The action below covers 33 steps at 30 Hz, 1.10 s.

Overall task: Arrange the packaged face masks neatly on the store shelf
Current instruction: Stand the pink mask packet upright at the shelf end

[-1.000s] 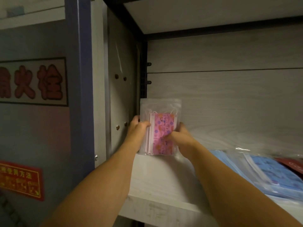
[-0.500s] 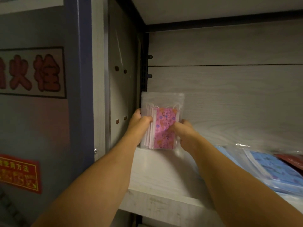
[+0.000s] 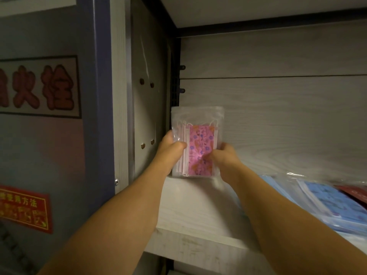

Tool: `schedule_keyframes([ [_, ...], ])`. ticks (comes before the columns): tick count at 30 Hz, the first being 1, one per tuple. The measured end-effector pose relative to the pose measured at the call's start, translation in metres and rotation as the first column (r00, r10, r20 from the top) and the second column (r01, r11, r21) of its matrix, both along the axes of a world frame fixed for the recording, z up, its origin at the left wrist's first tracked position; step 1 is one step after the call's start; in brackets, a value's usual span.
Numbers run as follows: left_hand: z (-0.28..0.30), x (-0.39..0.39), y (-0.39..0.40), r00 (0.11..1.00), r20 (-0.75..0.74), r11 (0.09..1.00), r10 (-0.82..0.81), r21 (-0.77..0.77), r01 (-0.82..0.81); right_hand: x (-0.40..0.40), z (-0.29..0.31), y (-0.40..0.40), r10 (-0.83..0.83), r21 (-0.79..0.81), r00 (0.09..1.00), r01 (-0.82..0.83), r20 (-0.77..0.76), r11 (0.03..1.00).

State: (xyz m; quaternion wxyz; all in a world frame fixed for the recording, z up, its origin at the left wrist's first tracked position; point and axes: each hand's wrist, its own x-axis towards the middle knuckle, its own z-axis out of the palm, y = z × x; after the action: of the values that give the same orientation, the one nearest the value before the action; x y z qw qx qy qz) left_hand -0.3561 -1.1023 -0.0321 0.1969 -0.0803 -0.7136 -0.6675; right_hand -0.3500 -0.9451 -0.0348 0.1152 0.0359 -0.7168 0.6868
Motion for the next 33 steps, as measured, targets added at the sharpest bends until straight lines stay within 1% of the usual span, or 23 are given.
schedule_keyframes([
  [4, 0.001, 0.003, -0.002, 1.0, -0.011, 1.0, -0.012, 0.016, 0.013, 0.003, 0.002, 0.001, 0.037, -0.03, 0.999, -0.038, -0.028, 0.999],
  [6, 0.001, 0.004, -0.002, 1.0, -0.01, 1.0, -0.025, 0.01, 0.025, 0.003, 0.002, 0.001, 0.05, -0.044, 0.999, -0.05, -0.011, 0.998],
  [10, 0.0, 0.007, -0.002, 0.999, 0.009, 0.999, -0.038, 0.006, 0.038, 0.006, 0.003, -0.002, 0.133, -0.044, 0.991, -0.131, 0.03, 0.99],
  [13, 0.0, 0.006, -0.002, 1.0, 0.009, 1.0, -0.026, -0.001, 0.026, 0.009, 0.004, -0.003, 0.107, -0.052, 0.993, -0.104, 0.052, 0.993],
  [16, -0.001, 0.004, 0.001, 1.0, -0.008, 1.0, -0.016, -0.027, 0.016, 0.01, 0.003, -0.001, 0.042, -0.009, 0.998, -0.041, 0.052, 0.999],
  [21, 0.0, 0.003, 0.001, 0.998, -0.058, 1.0, 0.0, -0.001, 0.0, 0.009, 0.004, 0.001, 0.009, -0.072, 1.0, -0.009, 0.0, 0.997],
  [24, -0.001, 0.003, 0.0, 0.999, -0.044, 1.0, -0.016, 0.024, 0.017, 0.012, 0.006, 0.0, 0.025, -0.093, 0.999, -0.023, 0.022, 0.995],
  [28, -0.002, 0.003, -0.003, 1.0, -0.008, 0.998, -0.03, 0.062, 0.031, 0.016, 0.008, 0.001, 0.044, -0.035, 0.997, -0.042, 0.069, 0.999],
  [33, -0.005, 0.0, 0.001, 0.998, -0.011, 0.998, -0.058, -0.008, 0.058, 0.014, 0.003, 0.004, 0.03, -0.057, 0.997, -0.026, 0.072, 0.998],
])
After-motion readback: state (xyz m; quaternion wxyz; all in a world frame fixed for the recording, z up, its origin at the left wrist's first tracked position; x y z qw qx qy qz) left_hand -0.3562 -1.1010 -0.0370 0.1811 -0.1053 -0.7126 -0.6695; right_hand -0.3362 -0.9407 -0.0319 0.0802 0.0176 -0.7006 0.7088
